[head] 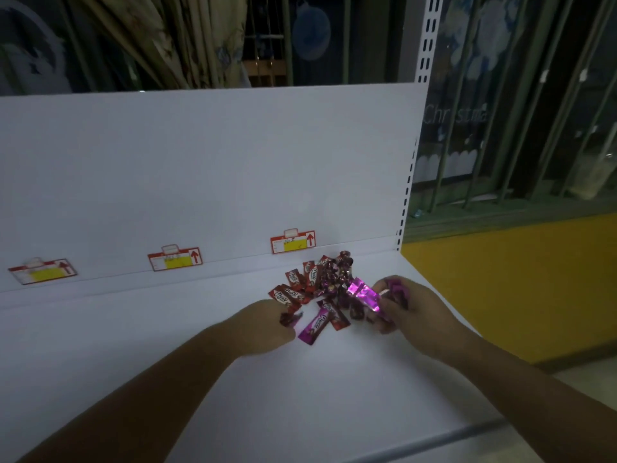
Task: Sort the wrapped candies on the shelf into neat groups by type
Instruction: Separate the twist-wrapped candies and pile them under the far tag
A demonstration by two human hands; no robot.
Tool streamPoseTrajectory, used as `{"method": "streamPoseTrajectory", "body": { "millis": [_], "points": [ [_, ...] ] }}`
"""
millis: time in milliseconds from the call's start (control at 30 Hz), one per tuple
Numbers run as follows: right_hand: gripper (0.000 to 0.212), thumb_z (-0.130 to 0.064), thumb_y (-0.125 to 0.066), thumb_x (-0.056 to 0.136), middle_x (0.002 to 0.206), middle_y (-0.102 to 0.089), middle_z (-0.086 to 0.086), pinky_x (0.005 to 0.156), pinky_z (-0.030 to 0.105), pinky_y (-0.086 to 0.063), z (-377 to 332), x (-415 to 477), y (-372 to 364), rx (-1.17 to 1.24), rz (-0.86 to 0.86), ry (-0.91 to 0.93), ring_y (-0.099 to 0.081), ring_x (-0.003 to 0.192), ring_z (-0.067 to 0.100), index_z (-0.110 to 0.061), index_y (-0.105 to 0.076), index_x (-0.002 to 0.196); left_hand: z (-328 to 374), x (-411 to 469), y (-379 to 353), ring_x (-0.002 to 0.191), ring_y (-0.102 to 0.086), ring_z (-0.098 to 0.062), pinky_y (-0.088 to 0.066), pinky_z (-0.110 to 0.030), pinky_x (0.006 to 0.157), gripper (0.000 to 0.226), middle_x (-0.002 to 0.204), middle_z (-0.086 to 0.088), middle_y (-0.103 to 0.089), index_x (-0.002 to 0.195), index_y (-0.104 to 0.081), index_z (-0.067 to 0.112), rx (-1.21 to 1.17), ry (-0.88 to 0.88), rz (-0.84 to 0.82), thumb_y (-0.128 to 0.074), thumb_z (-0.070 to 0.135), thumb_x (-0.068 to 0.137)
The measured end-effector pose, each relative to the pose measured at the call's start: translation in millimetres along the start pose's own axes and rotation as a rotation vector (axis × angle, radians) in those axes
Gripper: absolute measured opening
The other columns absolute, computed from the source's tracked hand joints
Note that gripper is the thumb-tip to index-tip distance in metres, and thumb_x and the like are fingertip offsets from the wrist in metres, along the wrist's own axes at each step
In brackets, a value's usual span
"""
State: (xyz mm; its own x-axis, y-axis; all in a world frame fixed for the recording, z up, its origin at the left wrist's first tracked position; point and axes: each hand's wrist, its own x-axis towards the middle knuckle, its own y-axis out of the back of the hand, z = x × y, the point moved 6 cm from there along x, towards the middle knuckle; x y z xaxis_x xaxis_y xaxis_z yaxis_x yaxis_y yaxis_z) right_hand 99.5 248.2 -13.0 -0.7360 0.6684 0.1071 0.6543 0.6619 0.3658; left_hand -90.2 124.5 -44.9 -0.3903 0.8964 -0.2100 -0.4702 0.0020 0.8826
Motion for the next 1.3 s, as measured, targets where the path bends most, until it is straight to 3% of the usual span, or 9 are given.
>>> {"method": "streamPoseTrajectory", "body": {
  "millis": [200, 333, 433, 533, 667, 800, 1000, 1100, 1300],
  "points": [
    [0.026, -0.01, -0.043, 0.093, 0.056, -0.048, 0.001, 0.048, 0.027, -0.032, 11.3, 16.5, 15.8, 0.084, 0.059, -0.117, -0.04, 0.047, 0.013, -0.016, -0.052, 0.07, -22.4, -16.5, 12.5, 0.05, -0.054, -0.023, -0.047, -0.029, 0.051, 0.006, 0.064, -0.013, -0.059, 0.096, -0.055, 0.006, -0.743, 0.309, 0.091, -0.052, 0.007, 0.091],
    [0.035, -0.049, -0.053, 0.086, 0.06, -0.044, -0.006, 0.054, 0.027, -0.034, 11.2, 15.4, 14.7, -0.031, 0.086, -0.056, -0.041, 0.054, 0.011, -0.019, -0.048, 0.069, -1.8, -13.1, 5.4, 0.049, -0.046, -0.013, -0.038, -0.019, 0.045, 0.012, 0.064, -0.006, -0.053, 0.08, -0.056, 0.012, -0.598, 0.246, 0.161, -0.054, 0.003, 0.086],
    [0.025, -0.045, -0.062, 0.082, 0.051, -0.05, -0.013, 0.047, 0.017, -0.035, 8.0, 10.9, 7.3, -0.084, -0.01, 0.023, -0.043, 0.046, 0.0, -0.026, -0.054, 0.068, 21.5, -0.6, -5.5, 0.058, -0.047, -0.006, -0.035, -0.017, 0.053, 0.019, 0.068, 0.003, -0.051, 0.073, -0.049, 0.021, -0.277, 0.122, 0.226, -0.053, 0.027, 0.091],
    [0.025, -0.04, -0.058, 0.087, 0.047, -0.046, -0.011, 0.044, 0.018, -0.037, 8.9, 8.2, 9.7, -0.005, -0.023, 0.019, -0.042, 0.043, 0.006, -0.024, -0.058, 0.068, 30.9, 7.8, -11.4, 0.056, -0.048, 0.001, -0.034, -0.016, 0.052, 0.026, 0.063, 0.011, -0.052, 0.067, -0.048, 0.028, -0.05, 0.077, 0.233, -0.064, 0.045, 0.08],
    [0.019, -0.024, -0.048, 0.096, 0.049, -0.048, -0.002, 0.059, 0.029, -0.049, 10.1, 7.0, 23.7, 0.211, -0.011, -0.028, -0.051, 0.051, 0.013, -0.021, -0.067, 0.094, 25.6, 8.7, -12.9, 0.043, -0.049, 0.007, -0.03, -0.004, 0.039, 0.028, 0.054, 0.011, -0.05, 0.059, -0.048, 0.025, -0.107, 0.065, 0.111, -0.07, 0.032, 0.076],
    [0.017, -0.004, -0.049, 0.093, 0.065, -0.062, 0.007, 0.076, 0.034, -0.053, 1.6, 10.2, 21.0, 0.353, -0.024, 0.03, -0.061, 0.068, 0.02, -0.006, -0.067, 0.093, 13.7, 0.0, -9.3, 0.057, -0.05, -0.002, -0.035, -0.01, 0.048, 0.014, 0.067, 0.008, -0.053, 0.07, -0.052, 0.022, -0.091, 0.093, 0.116, -0.063, 0.026, 0.079],
    [0.016, -0.014, -0.052, 0.094, 0.057, -0.058, 0.0, 0.043, 0.022, -0.035, -17.6, 26.0, -40.0, 0.388, -0.188, 0.056, -0.045, 0.045, 0.01, -0.021, -0.066, 0.093, -14.1, -37.6, 4.6, 0.056, -0.065, -0.016, -0.056, -0.027, 0.055, 0.015, 0.073, -0.008, -0.067, 0.098, -0.052, 0.013, -0.614, 0.272, 0.138, -0.053, 0.002, 0.087],
    [0.027, -0.029, -0.057, 0.09, 0.046, -0.043, -0.008, 0.035, 0.018, -0.027, -26.0, 33.8, -83.3, 0.352, -0.249, 0.01, -0.033, 0.038, 0.006, -0.028, -0.065, 0.064, -34.8, -62.3, 16.6, 0.057, -0.064, -0.012, -0.053, -0.022, 0.055, 0.016, 0.078, -0.004, -0.067, 0.103, -0.056, 0.013, -0.637, 0.293, 0.147, -0.055, 0.005, 0.089],
    [0.035, -0.017, -0.053, 0.092, 0.046, -0.03, -0.006, 0.034, 0.017, -0.02, -33.5, 39.1, -165.7, 0.589, -0.431, -0.202, -0.021, 0.036, 0.008, -0.018, -0.047, 0.057, -94.6, -109.3, 45.7, 0.043, -0.045, -0.008, -0.038, -0.021, 0.044, 0.007, 0.056, 0.002, -0.051, 0.091, -0.062, 0.013, -0.767, 0.31, 0.285, -0.06, 0.018, 0.088]
  ]
}}
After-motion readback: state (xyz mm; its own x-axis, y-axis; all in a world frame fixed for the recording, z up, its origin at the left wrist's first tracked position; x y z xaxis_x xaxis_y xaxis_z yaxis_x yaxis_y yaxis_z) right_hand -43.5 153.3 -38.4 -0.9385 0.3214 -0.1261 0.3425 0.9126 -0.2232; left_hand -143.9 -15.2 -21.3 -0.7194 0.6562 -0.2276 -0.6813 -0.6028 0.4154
